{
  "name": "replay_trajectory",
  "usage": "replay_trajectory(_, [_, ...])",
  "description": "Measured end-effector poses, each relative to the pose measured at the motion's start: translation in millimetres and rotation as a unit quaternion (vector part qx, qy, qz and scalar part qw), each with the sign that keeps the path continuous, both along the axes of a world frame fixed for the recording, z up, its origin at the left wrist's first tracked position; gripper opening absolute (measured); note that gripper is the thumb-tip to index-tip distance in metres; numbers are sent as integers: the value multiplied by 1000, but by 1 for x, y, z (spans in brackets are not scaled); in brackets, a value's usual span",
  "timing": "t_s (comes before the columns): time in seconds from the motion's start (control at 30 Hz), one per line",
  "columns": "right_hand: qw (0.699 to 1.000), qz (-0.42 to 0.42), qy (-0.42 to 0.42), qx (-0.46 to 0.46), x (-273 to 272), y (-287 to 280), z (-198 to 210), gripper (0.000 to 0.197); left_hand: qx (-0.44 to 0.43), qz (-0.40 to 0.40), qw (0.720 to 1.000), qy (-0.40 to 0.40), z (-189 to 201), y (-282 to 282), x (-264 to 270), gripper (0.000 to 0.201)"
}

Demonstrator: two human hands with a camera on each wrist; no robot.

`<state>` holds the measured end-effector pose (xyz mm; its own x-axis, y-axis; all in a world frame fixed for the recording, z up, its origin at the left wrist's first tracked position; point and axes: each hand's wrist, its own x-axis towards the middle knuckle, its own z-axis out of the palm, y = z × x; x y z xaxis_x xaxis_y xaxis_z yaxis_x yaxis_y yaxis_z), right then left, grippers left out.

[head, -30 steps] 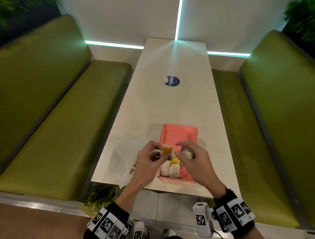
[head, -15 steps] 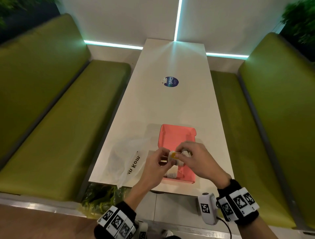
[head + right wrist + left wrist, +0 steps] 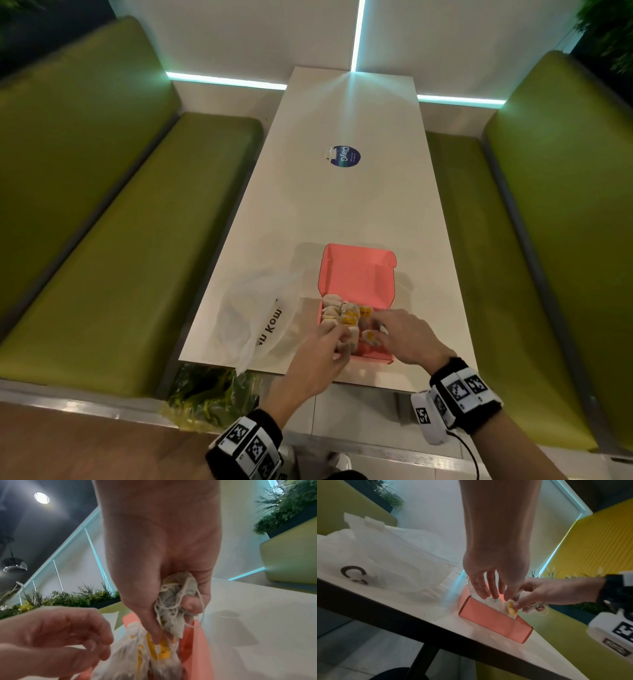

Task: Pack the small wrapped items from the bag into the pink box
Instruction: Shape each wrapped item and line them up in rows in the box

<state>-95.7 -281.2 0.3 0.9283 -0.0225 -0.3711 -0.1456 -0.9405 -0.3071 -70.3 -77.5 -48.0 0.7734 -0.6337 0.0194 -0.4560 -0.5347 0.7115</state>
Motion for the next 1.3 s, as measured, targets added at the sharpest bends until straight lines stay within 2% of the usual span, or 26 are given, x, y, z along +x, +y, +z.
replay_trajectory(0.07, [1000,-7,1,-23,7,4,-4,3,49,-29,998,-41,-3,-4,-2,23])
replay_trajectory(0.2, [999,-30,-10,-36,19,10,-6,9,105,-59,991,-49,-6,-8,-6,26])
replay_trajectory(0.3, [997,-65,-26,-40,25,10,-13,5,117,-71,989,-52,-10,-8,-6,27])
replay_trajectory(0.4, [993,-99,-51,-44,27,10,-23,9,121,-73,988,-57,-14,-7,-6,26])
replay_trajectory(0.57, [989,-106,-89,-52,22,11,-29,10,129,-80,986,-68,-16,-7,-7,29])
replay_trajectory(0.8, [982,-128,-135,-10,14,3,-25,10,149,-88,983,-66,-14,-8,-7,33])
replay_trajectory(0.93, [989,-102,-107,-1,3,7,-24,5,151,-91,982,-73,-11,-8,-7,32])
replay_trajectory(1.07, [998,-41,-35,-25,3,18,-33,15,142,-91,983,-72,-9,-8,-9,28])
replay_trajectory(1.17, [998,-56,-29,-23,6,22,-33,19,144,-94,982,-72,-6,-8,-9,31])
replay_trajectory(1.23, [996,-81,-38,-8,5,19,-34,15,135,-89,985,-68,-4,-8,-8,33])
replay_trajectory(1.3, [989,-123,-63,46,3,16,-30,7,113,-77,988,-67,-1,-7,-8,34])
